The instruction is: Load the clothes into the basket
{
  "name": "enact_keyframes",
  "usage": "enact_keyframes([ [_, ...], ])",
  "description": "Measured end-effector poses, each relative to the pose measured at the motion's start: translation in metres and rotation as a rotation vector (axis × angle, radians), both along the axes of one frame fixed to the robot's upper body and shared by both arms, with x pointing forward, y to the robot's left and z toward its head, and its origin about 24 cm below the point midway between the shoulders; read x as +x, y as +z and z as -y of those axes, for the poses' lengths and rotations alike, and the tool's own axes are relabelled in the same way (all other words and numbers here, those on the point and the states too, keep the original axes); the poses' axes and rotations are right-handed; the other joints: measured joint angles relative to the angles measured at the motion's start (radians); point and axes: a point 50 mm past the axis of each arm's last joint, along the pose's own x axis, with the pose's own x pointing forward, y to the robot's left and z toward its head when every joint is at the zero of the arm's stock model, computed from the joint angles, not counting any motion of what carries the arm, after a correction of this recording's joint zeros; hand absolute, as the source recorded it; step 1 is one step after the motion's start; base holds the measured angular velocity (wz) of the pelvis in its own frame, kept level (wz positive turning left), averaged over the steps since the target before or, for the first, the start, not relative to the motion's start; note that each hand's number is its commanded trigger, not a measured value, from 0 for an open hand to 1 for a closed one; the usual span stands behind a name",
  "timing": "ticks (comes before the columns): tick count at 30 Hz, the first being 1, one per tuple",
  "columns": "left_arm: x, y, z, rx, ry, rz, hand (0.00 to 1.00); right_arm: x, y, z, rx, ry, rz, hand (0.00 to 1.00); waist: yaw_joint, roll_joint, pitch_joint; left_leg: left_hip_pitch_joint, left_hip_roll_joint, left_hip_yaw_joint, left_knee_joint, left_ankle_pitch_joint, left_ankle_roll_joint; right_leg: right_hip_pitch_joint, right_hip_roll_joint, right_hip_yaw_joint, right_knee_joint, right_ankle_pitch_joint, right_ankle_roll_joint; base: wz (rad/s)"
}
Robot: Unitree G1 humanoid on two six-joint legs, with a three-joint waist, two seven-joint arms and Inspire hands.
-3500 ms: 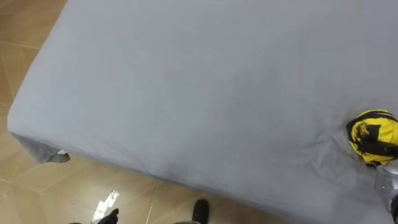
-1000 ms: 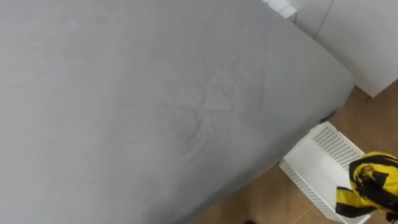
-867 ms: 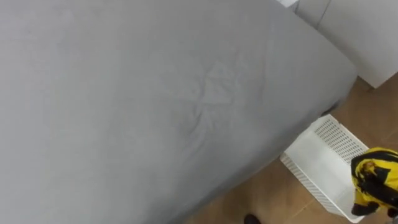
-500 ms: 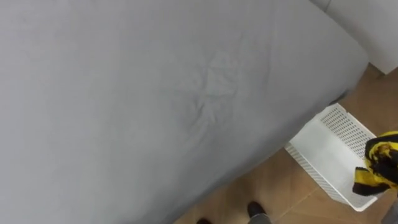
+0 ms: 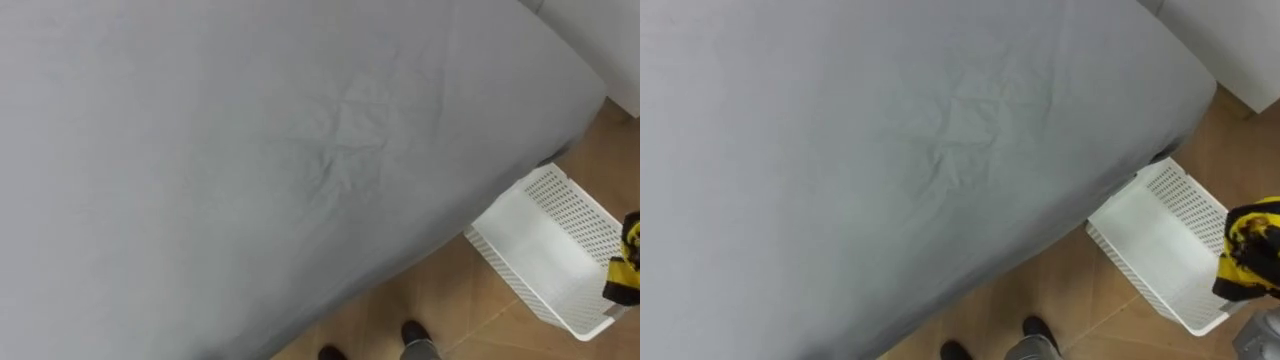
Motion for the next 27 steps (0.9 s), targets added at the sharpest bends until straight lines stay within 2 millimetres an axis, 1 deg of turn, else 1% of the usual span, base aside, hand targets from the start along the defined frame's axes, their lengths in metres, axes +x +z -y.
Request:
enact_keyframes([
  [3, 0.001, 0.000, 0.000, 0.000, -0.005, 0.002, 0.00, -0.001, 0.006, 0.006, -0.025, -0.013, -0.001, 0.00, -0.001, 0.001, -0.0006, -0.006, 0.001, -0.003, 0.001, 0.000, 0.000, -0.009, -0.003, 0.000, 0.014, -0.005, 0.000, 0.05],
  [4, 0.001, 0.000, -0.001, 0.003, -0.007, 0.007, 0.00, 0.000, 0.008, 0.007, -0.035, -0.018, 0.003, 0.00, -0.001, 0.003, -0.0026, -0.015, 0.003, -0.003, 0.004, 0.000, 0.000, -0.015, -0.002, -0.001, 0.012, -0.005, 0.000, 0.04],
  [5, 0.002, 0.001, -0.002, 0.007, -0.009, 0.012, 0.00, 0.000, 0.010, 0.008, -0.045, -0.026, 0.005, 0.00, -0.002, 0.000, -0.0002, -0.019, 0.002, -0.006, 0.006, 0.000, 0.000, -0.017, -0.002, -0.005, 0.012, -0.005, 0.000, 0.04],
  [8, 0.002, 0.002, -0.004, 0.013, -0.017, 0.015, 0.00, 0.002, 0.012, 0.009, -0.056, -0.036, 0.018, 0.00, 0.000, -0.002, -0.0004, -0.021, 0.003, -0.007, 0.014, 0.000, 0.000, -0.016, -0.002, -0.014, 0.013, -0.006, -0.003, 0.06],
  [11, 0.003, 0.002, -0.005, 0.016, -0.019, 0.019, 0.00, 0.003, 0.012, 0.008, -0.058, -0.028, 0.020, 0.00, 0.001, -0.008, 0.0035, -0.022, 0.005, -0.007, 0.022, 0.000, 0.000, -0.012, -0.004, -0.023, 0.013, -0.007, -0.005, 0.07],
  [13, 0.004, 0.002, -0.005, 0.017, -0.020, 0.023, 0.00, 0.003, 0.012, 0.008, -0.059, -0.025, 0.018, 0.00, 0.001, -0.008, 0.0038, -0.025, 0.006, -0.009, 0.025, 0.000, 0.000, -0.012, -0.004, -0.025, 0.013, -0.007, -0.006, 0.02],
  [14, 0.004, 0.002, -0.005, 0.017, -0.020, 0.025, 0.00, 0.003, 0.012, 0.008, -0.059, -0.025, 0.018, 0.00, 0.001, -0.010, 0.0054, -0.026, 0.006, -0.010, 0.026, 0.000, 0.000, -0.013, -0.005, -0.026, 0.013, -0.007, -0.006, 0.00],
  [23, 0.005, 0.003, -0.006, 0.021, -0.023, 0.036, 0.00, 0.003, 0.011, 0.007, -0.052, -0.026, 0.020, 0.00, 0.001, -0.014, 0.0032, -0.029, 0.006, -0.015, 0.037, 0.001, 0.000, -0.011, -0.010, -0.035, 0.015, -0.007, -0.005, 0.00],
  [27, 0.006, 0.003, -0.007, 0.024, -0.023, 0.043, 0.00, 0.002, 0.011, 0.007, -0.049, -0.030, 0.022, 0.00, 0.000, -0.014, 0.0001, -0.029, 0.006, -0.022, 0.037, 0.002, 0.002, -0.008, -0.013, -0.044, 0.015, -0.006, -0.006, 0.04],
])
